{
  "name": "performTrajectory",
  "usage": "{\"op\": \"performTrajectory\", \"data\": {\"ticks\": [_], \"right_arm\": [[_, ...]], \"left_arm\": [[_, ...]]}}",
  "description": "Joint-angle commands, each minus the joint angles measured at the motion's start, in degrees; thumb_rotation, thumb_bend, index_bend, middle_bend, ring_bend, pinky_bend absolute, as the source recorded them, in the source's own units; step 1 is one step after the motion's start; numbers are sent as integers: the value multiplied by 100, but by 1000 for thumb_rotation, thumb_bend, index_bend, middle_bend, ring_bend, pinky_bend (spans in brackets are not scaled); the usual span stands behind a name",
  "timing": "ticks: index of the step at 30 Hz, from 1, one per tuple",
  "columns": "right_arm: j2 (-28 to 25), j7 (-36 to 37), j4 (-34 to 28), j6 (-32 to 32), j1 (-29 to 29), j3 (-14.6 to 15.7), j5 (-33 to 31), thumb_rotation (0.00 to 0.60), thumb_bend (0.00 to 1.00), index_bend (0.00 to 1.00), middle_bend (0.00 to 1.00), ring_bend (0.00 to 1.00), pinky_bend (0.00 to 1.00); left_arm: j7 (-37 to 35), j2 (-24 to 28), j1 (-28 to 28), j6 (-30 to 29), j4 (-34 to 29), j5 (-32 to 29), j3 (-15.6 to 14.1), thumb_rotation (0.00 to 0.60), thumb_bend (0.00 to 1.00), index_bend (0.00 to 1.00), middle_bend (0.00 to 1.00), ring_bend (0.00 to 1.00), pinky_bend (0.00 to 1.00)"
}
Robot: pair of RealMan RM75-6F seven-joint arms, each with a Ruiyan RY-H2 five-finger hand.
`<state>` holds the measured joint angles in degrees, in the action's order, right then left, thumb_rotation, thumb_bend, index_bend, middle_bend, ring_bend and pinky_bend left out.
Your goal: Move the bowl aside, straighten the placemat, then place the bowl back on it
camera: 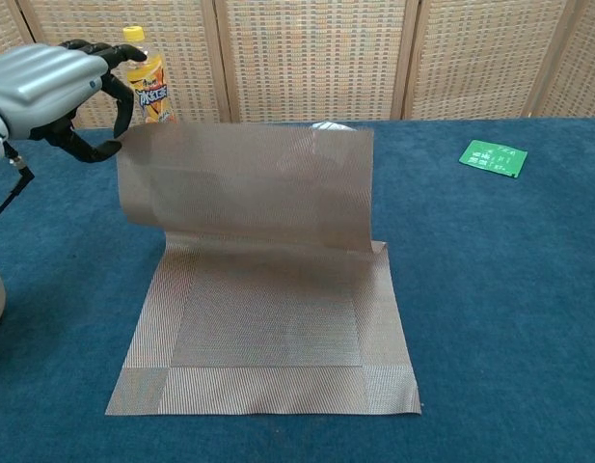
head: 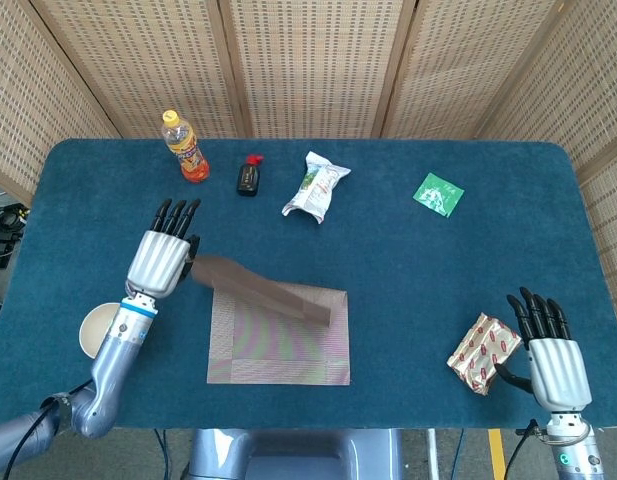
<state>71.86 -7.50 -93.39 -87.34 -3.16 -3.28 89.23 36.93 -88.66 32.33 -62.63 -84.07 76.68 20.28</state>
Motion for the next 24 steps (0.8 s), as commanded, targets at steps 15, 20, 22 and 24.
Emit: {"op": "performTrajectory", "data": {"ticks": [15, 20, 22, 24], "right_arm": [[233, -85, 269, 154, -109, -14, -76, 600, 101, 24, 0, 0, 0], [260, -86, 317, 198, -126, -12, -115, 600, 101, 24, 0, 0, 0], [269, -99, 332, 211, -130, -8, -128, 600, 101, 24, 0, 0, 0], [276, -123, 333, 223, -131, 14, -121, 600, 101, 24, 0, 0, 0]], "left_arm": [[177, -621, 1089, 620, 2030, -927, 233, 600, 334, 180, 0, 0, 0], [340, -621, 1129, 773, 2149, -1265, 143, 600, 177, 0, 0, 0, 0], [308, -596, 1123, 710, 2138, -1247, 93, 600, 176, 0, 0, 0, 0], [205, -548, 1093, 584, 2114, -1150, 3, 600, 176, 0, 0, 0, 0]]}}
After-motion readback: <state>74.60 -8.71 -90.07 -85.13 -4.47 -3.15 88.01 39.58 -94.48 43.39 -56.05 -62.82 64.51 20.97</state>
